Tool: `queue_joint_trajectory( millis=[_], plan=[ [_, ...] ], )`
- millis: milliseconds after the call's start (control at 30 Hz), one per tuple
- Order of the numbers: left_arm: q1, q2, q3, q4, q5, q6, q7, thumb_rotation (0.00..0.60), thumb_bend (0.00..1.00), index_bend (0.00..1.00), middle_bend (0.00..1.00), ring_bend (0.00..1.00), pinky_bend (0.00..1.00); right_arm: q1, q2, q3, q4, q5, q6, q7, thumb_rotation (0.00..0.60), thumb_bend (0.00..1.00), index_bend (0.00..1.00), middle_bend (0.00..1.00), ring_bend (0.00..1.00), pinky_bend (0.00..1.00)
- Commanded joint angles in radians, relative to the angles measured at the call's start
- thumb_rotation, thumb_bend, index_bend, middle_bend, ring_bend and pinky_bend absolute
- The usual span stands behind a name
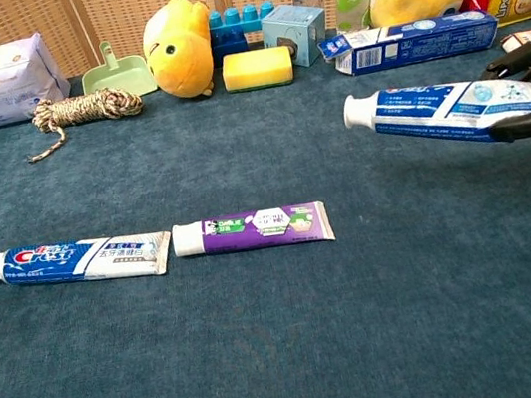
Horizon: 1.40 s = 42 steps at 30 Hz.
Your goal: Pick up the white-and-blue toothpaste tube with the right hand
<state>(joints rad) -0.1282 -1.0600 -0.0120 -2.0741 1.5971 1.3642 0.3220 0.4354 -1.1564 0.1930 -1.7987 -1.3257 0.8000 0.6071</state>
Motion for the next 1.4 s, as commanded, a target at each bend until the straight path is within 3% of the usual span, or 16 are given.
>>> queue_joint_trajectory(
  millis=[33, 367, 633, 1400],
  plan=[
    [-0.022, -0.017, -0.015, -0.006, -0.017, -0.023, 0.009, 0.600, 0.35, 0.19, 0.12, 0.11, 0.22, -0.004, 0.004, -0.012, -0.016, -0.009, 0.002, 0.013, 0.600, 0.41, 0.98, 0.86, 0.81, 0.90],
    [-0.169, -0.136, -0.085, -0.023, -0.104, -0.176, 0.101, 0.600, 0.35, 0.22, 0.15, 0.14, 0.27, 0.002, -0.029, -0.053, -0.095, -0.014, 0.010, 0.000, 0.600, 0.41, 0.98, 0.86, 0.81, 0.90],
    [-0.242, -0.219, -0.104, -0.013, -0.226, -0.252, 0.132, 0.600, 0.32, 0.23, 0.16, 0.14, 0.28, 0.013, -0.077, -0.050, -0.136, 0.044, 0.031, -0.037, 0.600, 0.41, 0.98, 0.86, 0.81, 0.90],
    [-0.376, -0.408, -0.134, 0.042, -0.363, -0.293, 0.120, 0.600, 0.32, 0.29, 0.17, 0.15, 0.31, 0.051, -0.105, -0.062, -0.224, 0.068, 0.013, -0.071, 0.600, 0.41, 0.98, 0.86, 0.81, 0.91]
  ],
)
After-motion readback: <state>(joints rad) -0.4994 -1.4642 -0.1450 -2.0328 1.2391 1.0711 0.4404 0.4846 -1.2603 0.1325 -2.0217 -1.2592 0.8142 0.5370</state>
